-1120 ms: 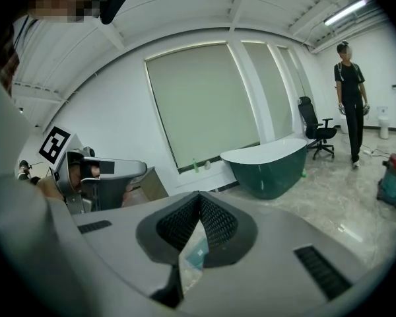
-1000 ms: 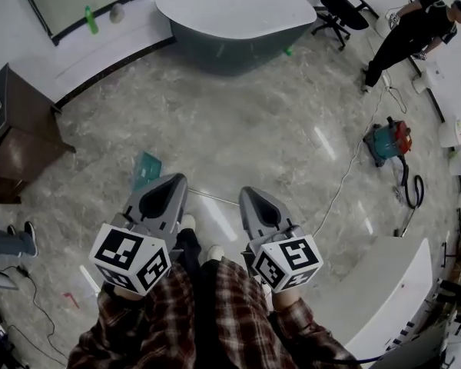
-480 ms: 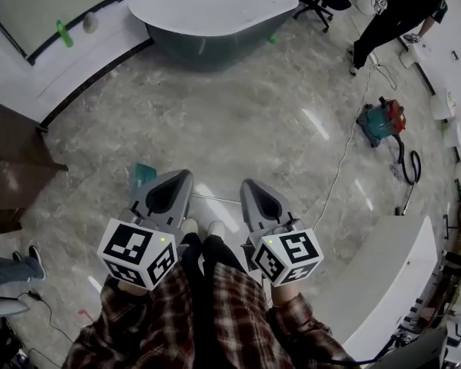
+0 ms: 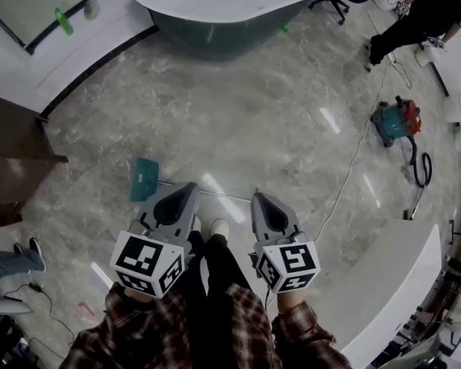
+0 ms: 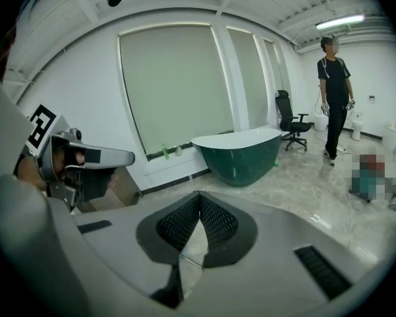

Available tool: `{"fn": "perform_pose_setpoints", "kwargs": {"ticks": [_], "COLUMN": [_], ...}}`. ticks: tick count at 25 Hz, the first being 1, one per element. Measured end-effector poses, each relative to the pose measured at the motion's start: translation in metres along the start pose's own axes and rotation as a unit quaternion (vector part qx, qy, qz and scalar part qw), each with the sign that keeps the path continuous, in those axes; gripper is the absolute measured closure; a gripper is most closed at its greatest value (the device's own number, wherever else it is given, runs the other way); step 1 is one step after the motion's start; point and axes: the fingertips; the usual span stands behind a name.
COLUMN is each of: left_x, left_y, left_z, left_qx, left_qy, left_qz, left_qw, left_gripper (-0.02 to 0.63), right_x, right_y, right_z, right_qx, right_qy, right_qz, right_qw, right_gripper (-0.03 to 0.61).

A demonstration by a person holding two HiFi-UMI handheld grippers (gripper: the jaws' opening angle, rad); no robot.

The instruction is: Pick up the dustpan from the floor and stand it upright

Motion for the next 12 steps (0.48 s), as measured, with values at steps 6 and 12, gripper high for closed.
{"fn": "perform_pose_setpoints", "kwargs": {"ticks": [6,12], "left_x": [0.071,0.160], "left_y": [-0.057,-0.118], "left_z": [0.021,0.041], "left_qx": [-0.010,-0.017], "left_qy": [0.007,0.011], "left_qz": [0.041,0.092], "left_qw": [0.9991,0.9955], "left_gripper": [0.603,0.603], "right_x": [0.089,0.191], "right_y": [-0.032,-0.067], "right_z": [-0.067,-0.122], "right_qx": [0.033,0.058], "right_qy": [-0.047,-0.106], "right_qz": [0.046,0.083], "right_qw": [0.997,0.989], "right_gripper": [0.566,0.566]}}
Point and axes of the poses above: the fingertips, and each gripper's own axes: y backward along the fingers, z to its left, x out of its underside, and after that the axes turned 6 degrees about -x, right-handed
